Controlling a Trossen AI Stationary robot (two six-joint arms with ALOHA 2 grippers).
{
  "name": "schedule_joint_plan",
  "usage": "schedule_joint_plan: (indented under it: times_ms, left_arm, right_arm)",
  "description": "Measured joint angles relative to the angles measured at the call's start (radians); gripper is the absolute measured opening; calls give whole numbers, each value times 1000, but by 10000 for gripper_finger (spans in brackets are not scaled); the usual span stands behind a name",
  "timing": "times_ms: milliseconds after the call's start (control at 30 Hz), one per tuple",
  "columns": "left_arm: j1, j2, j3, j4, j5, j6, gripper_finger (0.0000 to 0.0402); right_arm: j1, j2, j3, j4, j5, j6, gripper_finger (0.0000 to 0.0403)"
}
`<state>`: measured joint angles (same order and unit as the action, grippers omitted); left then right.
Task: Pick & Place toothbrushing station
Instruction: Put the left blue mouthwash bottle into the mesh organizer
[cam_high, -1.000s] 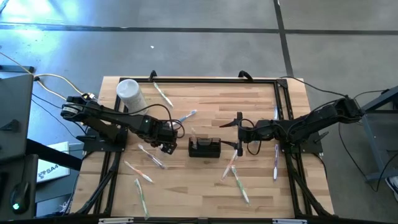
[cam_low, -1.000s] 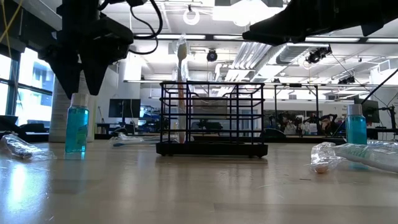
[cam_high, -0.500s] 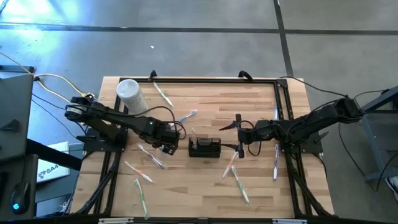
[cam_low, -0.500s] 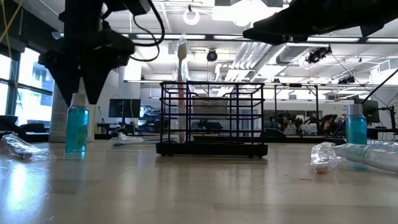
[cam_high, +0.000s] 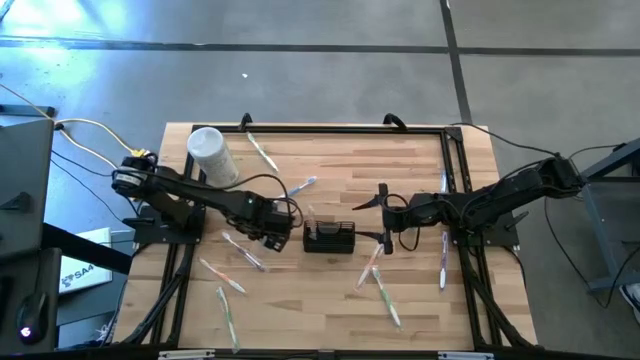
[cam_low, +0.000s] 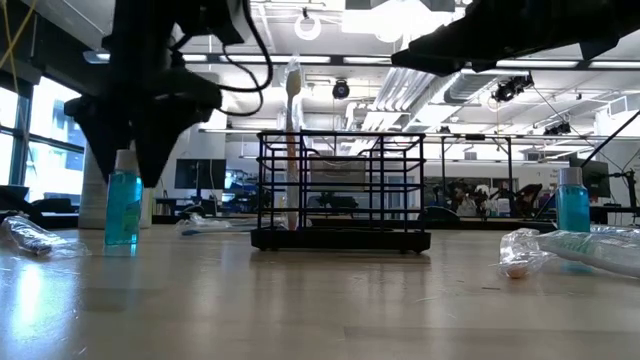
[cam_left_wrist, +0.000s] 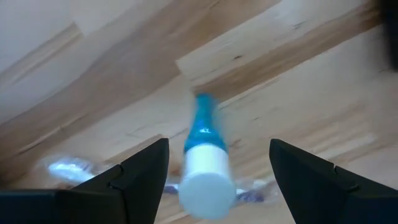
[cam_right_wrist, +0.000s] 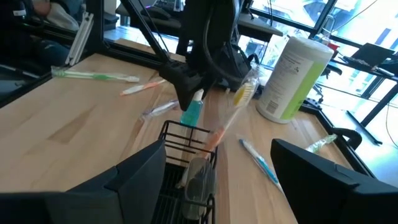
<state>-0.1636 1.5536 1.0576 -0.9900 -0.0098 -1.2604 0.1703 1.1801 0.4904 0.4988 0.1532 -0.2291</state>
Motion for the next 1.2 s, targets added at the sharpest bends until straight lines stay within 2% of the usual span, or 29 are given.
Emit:
schedule_joint_plan:
  times_ms: [400,567,867,1100,1200]
  left_arm:
    - [0,17,-1,3,-1,0,264]
    - [0,23,-2,3,-2,-1,214]
    - [1,22,-1,-5,-1,6,87]
    - [1,22,-1,-5,4,70,88]
    - [1,22,3,-13,37,164,88]
  right_arm:
    - [0,0,0,0,0,18,283]
    - [0,0,0,0,0,19,283]
    - [0,0,0,0,0,19,283]
    - [0,0,0,0,0,19,283]
    - [0,0,0,0,0,19,283]
